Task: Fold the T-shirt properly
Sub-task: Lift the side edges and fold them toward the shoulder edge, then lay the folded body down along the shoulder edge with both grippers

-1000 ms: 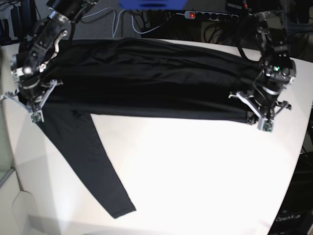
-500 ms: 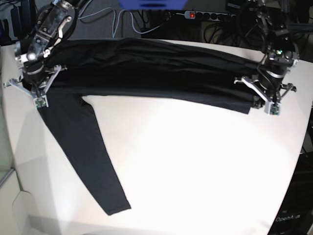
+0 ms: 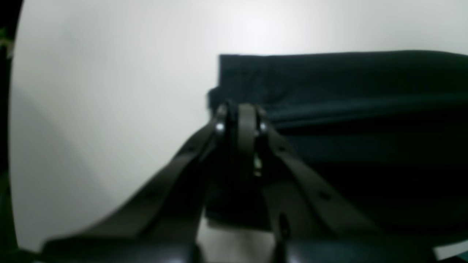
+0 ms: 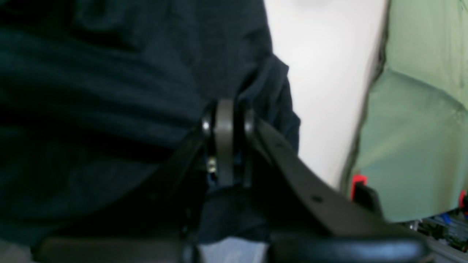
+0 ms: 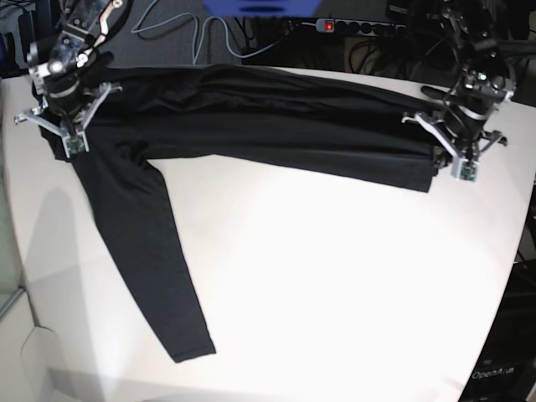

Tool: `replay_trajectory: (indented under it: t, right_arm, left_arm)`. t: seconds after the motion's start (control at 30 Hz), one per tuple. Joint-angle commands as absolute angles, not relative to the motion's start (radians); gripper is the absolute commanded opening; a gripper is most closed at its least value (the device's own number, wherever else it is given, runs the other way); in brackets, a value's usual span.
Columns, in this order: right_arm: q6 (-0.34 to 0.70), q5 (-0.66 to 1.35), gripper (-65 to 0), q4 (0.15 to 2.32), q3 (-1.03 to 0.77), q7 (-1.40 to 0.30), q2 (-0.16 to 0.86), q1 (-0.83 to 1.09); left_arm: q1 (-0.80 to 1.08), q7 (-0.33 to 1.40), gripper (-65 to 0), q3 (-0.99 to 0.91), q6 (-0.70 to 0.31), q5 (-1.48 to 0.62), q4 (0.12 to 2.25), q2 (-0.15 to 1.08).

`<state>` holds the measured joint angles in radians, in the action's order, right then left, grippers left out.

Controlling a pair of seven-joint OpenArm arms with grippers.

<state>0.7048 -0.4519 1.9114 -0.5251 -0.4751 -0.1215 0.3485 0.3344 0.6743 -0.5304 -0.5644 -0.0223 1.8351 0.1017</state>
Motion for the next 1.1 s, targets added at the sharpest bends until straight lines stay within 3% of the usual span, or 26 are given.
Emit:
replay_trajectory:
  t: [0.0,0.2,0.83,1.07]
  right_arm:
    - [0.698,-0.452,-64.4,1.931,-0.541,-0.447,-0.114,0.351]
    - [0.698,-0.45,-64.4,1.931,-0.562,-0.394,-0.116,0.397]
    - [0.698,-0.449,-64.4,1.929,-0.572,-0.36,-0.117,0.473]
    - [0.698,-0.414,-64.4,1.923,-0.572,-0.36,-0.114,0.493]
  left_arm:
    - [0.329,0.656,-63.2,-0.553,-0.579,-0.028,1.854,0.105]
    - [0.334,0.657,-63.2,-0.608,-0.645,-0.027,1.847,0.104]
    - [0.354,0.653,-63.2,-0.633,-0.674,-0.025,1.764,0.111]
    - [0.325,0.647,-63.3,-0.628,-0.698,0.088,1.71,0.102]
